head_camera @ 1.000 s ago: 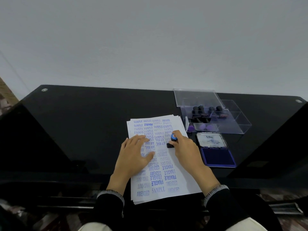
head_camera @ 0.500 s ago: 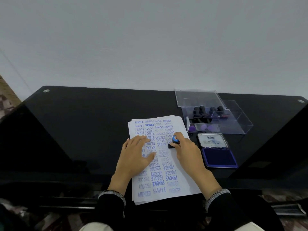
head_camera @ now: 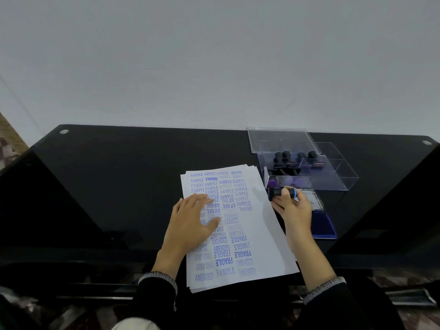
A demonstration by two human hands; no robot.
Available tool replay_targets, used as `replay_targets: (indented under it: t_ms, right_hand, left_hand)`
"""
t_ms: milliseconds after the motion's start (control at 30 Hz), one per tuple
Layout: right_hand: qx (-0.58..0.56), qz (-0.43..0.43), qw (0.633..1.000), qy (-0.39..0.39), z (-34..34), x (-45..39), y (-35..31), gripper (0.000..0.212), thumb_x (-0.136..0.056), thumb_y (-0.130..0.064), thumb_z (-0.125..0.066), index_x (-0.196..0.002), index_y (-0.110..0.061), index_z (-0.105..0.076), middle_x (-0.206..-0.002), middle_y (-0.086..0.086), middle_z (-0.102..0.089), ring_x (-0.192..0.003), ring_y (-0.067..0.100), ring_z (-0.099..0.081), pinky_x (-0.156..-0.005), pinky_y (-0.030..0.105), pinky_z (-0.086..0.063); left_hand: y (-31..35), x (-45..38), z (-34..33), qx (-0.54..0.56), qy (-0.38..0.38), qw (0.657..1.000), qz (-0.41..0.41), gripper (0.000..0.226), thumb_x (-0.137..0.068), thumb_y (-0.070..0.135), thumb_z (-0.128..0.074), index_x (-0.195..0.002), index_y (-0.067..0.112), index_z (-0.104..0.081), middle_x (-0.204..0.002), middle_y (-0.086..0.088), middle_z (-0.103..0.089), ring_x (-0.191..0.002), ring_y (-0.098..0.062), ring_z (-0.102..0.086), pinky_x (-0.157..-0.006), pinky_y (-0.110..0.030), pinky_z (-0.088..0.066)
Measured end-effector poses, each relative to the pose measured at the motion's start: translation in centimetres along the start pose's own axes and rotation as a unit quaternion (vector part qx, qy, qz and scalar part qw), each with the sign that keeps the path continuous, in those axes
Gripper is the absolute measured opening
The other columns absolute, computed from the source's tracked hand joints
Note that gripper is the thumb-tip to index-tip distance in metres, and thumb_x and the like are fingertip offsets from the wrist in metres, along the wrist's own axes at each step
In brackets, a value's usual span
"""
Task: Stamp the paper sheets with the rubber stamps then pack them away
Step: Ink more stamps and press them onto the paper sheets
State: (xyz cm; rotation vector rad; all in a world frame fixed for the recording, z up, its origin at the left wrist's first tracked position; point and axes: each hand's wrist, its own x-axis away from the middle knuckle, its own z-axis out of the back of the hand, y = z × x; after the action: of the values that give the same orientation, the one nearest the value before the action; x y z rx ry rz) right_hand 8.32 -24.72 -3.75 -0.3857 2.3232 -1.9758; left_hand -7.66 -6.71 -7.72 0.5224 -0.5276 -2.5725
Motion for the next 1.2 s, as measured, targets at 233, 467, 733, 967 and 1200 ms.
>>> replay_targets:
  t_ms: [233,467,733,967,1200]
  right_hand:
    - [-0.038,-0.037,0.998,0.017,0.5,0.1,0.3,0.01,-0.096,-0.014,-0.052,-0.103,-0.009,-0.058,-0.102,0.017,-0.067,-0.092,0.024,-0.068,-0.089,0.038,-0.054]
    - [-0.004,0.012,0.999,0.039,1.4,0.8,-1.0,0.013,-0.096,-0.016,-0.052,-0.106,-0.01,-0.058,-0.094,0.004,-0.064,-0.084,0.015,-0.063,-0.07,0.022,-0.053]
    - [-0.101,-0.008,0.994,0.05,8.3,0.4,-3.2,0.011,-0.097,-0.013,-0.049,-0.096,-0.016,-0.059,-0.084,0.005,-0.064,-0.068,0.012,-0.064,-0.057,0.019,-0.052]
    - [-0.173,-0.026,0.981,0.087,11.9,-0.1,-3.1,0.02,-0.099,-0.026,-0.046,-0.088,-0.012,-0.055,-0.089,0.011,-0.066,-0.066,0.014,-0.066,-0.059,0.02,-0.054]
    - [0.015,0.036,0.994,0.101,12.5,-1.7,-2.5,0.019,-0.1,-0.022,-0.043,-0.087,-0.016,-0.054,-0.088,0.006,-0.067,-0.058,0.009,-0.06,-0.054,0.022,-0.047]
  left_hand:
    - [0.2,0.0,0.2,0.0,-0.011,1.0,0.007,0.051,-0.087,0.06,-0.052,-0.132,0.036,-0.047,-0.142,0.019,-0.039,-0.135,-0.002,-0.03,-0.117,-0.033,-0.007]
    - [0.4,0.0,0.5,0.006,-0.035,0.999,0.006,0.049,-0.085,0.062,-0.048,-0.129,0.04,-0.048,-0.142,0.019,-0.038,-0.137,-0.003,-0.029,-0.117,-0.035,-0.006]
    - [1.8,-1.1,1.5,0.036,-0.107,0.991,0.071,0.036,-0.089,0.041,-0.06,-0.123,0.036,-0.051,-0.14,0.015,-0.038,-0.136,-0.008,-0.033,-0.118,-0.044,0.0]
    - [9.6,-0.7,-0.8,0.174,-0.06,0.982,0.032,0.022,-0.095,0.019,-0.056,-0.114,0.029,-0.061,-0.124,0.013,-0.056,-0.12,-0.008,-0.048,-0.115,-0.033,-0.025]
    - [15.2,-0.4,-5.1,0.151,-0.114,0.98,-0.068,0.06,-0.091,0.047,-0.058,-0.143,0.025,-0.04,-0.143,0.014,-0.039,-0.132,-0.004,-0.032,-0.107,-0.015,-0.021]
